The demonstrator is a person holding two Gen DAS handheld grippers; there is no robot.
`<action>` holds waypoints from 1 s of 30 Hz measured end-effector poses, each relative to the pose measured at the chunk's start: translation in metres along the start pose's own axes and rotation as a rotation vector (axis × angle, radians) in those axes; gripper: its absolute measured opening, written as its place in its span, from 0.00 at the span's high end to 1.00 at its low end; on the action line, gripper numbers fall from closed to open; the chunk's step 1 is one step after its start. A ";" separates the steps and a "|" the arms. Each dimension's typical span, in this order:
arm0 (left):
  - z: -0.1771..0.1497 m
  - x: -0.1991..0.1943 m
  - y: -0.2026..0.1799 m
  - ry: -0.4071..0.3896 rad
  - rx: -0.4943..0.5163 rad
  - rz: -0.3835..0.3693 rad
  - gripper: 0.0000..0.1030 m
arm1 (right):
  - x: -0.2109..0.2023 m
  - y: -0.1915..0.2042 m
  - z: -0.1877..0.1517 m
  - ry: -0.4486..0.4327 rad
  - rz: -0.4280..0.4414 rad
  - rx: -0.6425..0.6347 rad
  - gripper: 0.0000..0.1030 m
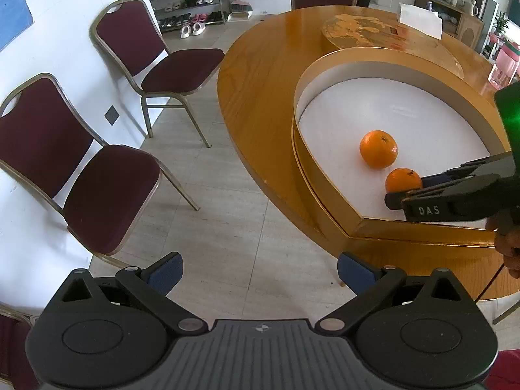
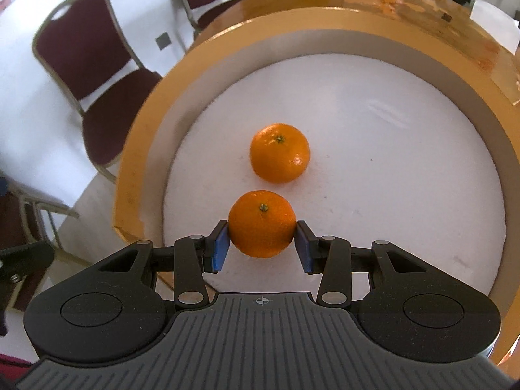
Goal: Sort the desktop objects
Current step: 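Carry the orange into the tray beside the first and release it, then move the right gripper back to the last mandarin orange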
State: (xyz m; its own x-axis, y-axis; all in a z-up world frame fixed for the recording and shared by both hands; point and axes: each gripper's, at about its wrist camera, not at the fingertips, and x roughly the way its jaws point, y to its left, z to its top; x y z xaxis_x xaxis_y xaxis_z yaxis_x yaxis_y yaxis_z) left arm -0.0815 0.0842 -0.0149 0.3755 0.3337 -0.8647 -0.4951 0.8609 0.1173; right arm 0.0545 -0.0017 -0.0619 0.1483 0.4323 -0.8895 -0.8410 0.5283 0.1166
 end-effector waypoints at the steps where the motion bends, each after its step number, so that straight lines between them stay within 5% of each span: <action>1: 0.000 0.000 -0.001 0.000 0.002 0.000 0.02 | 0.002 -0.001 0.000 0.003 0.002 0.008 0.56; 7: 0.001 -0.002 -0.007 -0.004 0.020 -0.004 0.02 | 0.003 -0.009 -0.001 0.020 0.032 0.047 0.44; 20: 0.020 -0.013 -0.053 -0.048 0.159 -0.086 0.02 | -0.074 -0.045 -0.038 -0.119 0.055 0.216 0.44; 30: 0.034 -0.024 -0.110 -0.094 0.314 -0.220 0.01 | -0.160 -0.097 -0.113 -0.253 -0.169 0.426 0.42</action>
State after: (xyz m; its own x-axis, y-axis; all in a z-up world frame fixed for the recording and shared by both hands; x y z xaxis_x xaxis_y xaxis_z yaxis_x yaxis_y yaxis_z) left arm -0.0097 -0.0058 0.0093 0.5233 0.1492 -0.8390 -0.1365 0.9865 0.0904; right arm 0.0532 -0.2044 0.0197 0.4289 0.4508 -0.7828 -0.5160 0.8336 0.1973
